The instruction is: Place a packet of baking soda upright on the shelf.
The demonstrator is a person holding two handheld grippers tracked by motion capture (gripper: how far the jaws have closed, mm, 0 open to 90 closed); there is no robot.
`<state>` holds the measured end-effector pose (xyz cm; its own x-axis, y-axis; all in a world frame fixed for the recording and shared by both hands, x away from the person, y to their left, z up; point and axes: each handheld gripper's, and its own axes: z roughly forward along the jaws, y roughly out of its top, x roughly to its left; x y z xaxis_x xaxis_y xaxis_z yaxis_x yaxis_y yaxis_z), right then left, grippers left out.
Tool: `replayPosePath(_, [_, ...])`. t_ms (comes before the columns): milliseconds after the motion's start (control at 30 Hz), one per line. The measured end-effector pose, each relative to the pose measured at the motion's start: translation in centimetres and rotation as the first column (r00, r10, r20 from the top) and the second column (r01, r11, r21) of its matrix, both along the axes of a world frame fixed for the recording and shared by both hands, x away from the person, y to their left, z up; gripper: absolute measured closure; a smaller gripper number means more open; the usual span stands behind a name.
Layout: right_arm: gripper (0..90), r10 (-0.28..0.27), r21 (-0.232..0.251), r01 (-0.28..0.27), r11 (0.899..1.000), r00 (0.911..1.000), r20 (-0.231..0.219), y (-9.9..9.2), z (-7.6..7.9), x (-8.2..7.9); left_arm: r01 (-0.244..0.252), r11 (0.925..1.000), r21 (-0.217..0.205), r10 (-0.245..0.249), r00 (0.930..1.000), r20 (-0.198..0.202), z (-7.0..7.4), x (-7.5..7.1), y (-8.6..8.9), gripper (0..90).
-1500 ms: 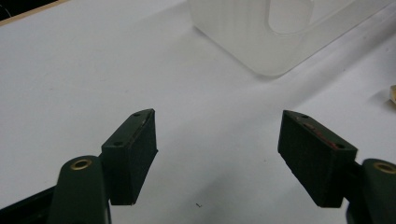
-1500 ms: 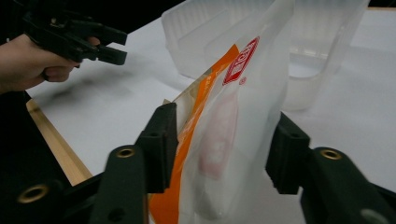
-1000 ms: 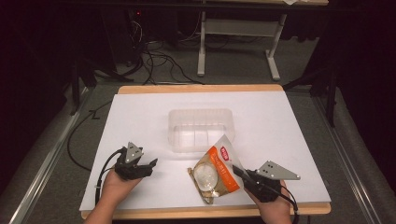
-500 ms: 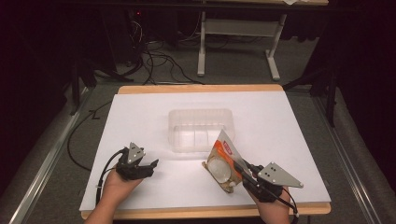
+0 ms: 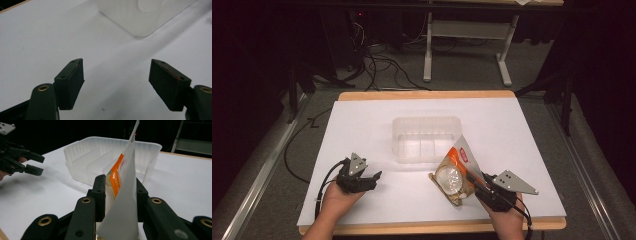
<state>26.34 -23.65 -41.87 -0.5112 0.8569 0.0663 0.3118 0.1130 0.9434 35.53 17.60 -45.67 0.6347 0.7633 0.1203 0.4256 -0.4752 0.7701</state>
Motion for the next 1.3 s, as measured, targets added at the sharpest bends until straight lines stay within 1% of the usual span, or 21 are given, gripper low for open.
replayPosePath(33, [71.1,0.004,-0.008,-0.004,1.000,1.0000,0.005,0.0,-0.1,0.0,0.001,1.0000,0.001,-0.001,1.0000,0.000,0.0,0.0,0.0,28.6])
replayPosePath(200, [68.1,0.008,-0.018,-0.008,1.000,0.9999,0.009,0.2,-0.3,0.0,0.005,1.0000,0.006,-0.005,1.0000,0.000,0.0,-0.1,-0.1,28.6])
replayPosePath(300, [64.4,0.002,-0.026,-0.002,1.000,1.0000,0.002,0.1,-0.5,0.0,0.007,0.9999,0.008,-0.007,1.0000,0.000,0.0,-0.1,-0.1,28.6])
replayPosePath(500, [58.0,-0.005,-0.045,0.003,0.999,0.9997,-0.026,-0.1,-1.0,0.4,0.011,0.9999,0.010,-0.011,0.9999,-0.002,0.0,-0.1,-0.1,28.6])
replayPosePath(600, [54.5,-0.024,-0.047,0.022,0.999,0.9982,-0.054,-0.2,-1.4,0.7,0.013,0.9998,0.012,-0.013,0.9999,-0.001,0.0,-0.1,-0.1,28.6])
replayPosePath(667, [54.5,-0.030,-0.053,0.027,0.998,0.9978,-0.059,-0.2,-1.4,0.8,0.014,0.9998,0.013,-0.014,0.9999,-0.001,0.0,-0.1,-0.1,28.6])
replayPosePath(700, [55.2,-0.038,-0.059,0.034,0.998,0.9972,-0.064,-0.2,-1.5,0.8,0.014,0.9998,0.013,-0.014,0.9999,-0.001,0.0,-0.1,-0.1,28.6])
replayPosePath(767, [62.6,-0.058,-0.078,0.053,0.996,0.9961,-0.066,-0.3,-1.6,0.9,0.015,0.9998,0.015,-0.015,0.9999,-0.001,0.0,-0.1,-0.1,28.6])
replayPosePath(800, [62.6,-0.058,-0.078,0.053,0.996,0.9961,-0.066,-0.3,-1.6,0.9,0.016,0.9997,0.018,-0.016,0.9999,-0.002,0.0,-0.1,-0.1,28.6])
replayPosePath(833, [66.4,-0.063,-0.075,0.057,0.996,0.9956,-0.070,-0.3,-1.6,0.9,0.016,0.9997,0.018,-0.016,0.9999,-0.001,0.0,-0.1,-0.1,28.6])
replayPosePath(900, [73.0,-0.068,-0.075,0.063,0.995,0.9959,-0.060,-0.4,-1.4,0.9,0.016,0.9997,0.020,-0.016,0.9999,-0.001,0.0,-0.1,-0.2,28.5])
replayPosePath(1033, [87.9,-0.057,-0.036,0.055,0.998,0.9972,-0.048,-0.7,-0.8,0.5,0.015,0.9997,0.019,-0.015,0.9999,0.000,0.0,-0.1,-0.1,28.5])
replayPosePath(1067, [89.6,-0.055,-0.027,0.054,0.998,0.9977,-0.039,-0.8,-0.6,0.4,0.014,0.9997,0.019,-0.014,0.9999,0.001,0.0,-0.1,-0.1,28.5])
replayPosePath(1167, [90.0,-0.028,-0.005,0.028,1.000,0.9990,-0.035,-0.6,0.0,0.1,0.011,0.9999,0.013,-0.011,0.9999,0.005,0.0,-0.2,-0.1,28.5])
replayPosePath(1200, [90.0,-0.019,-0.005,0.019,1.000,0.9995,-0.027,-0.4,0.2,0.0,0.009,0.9999,0.011,-0.009,0.9999,0.006,0.1,-0.2,-0.1,28.5])
replayPosePath(1233, [90.0,-0.002,-0.014,0.002,1.000,1.0000,-0.003,0.3,0.8,-0.4,0.007,0.9999,0.009,-0.007,0.9999,0.008,0.1,-0.2,-0.1,28.5])
replayPosePath(1267, [90.0,-0.002,-0.014,0.002,1.000,1.0000,-0.003,0.3,0.8,-0.4,0.007,0.9999,0.009,-0.007,0.9999,0.008,0.1,-0.2,-0.1,28.5])
replayPosePath(1300, [90.0,0.011,-0.024,-0.011,1.000,0.9998,0.014,0.6,1.1,-0.5,0.006,0.9999,0.008,-0.006,0.9999,0.009,0.1,-0.2,-0.1,28.5])
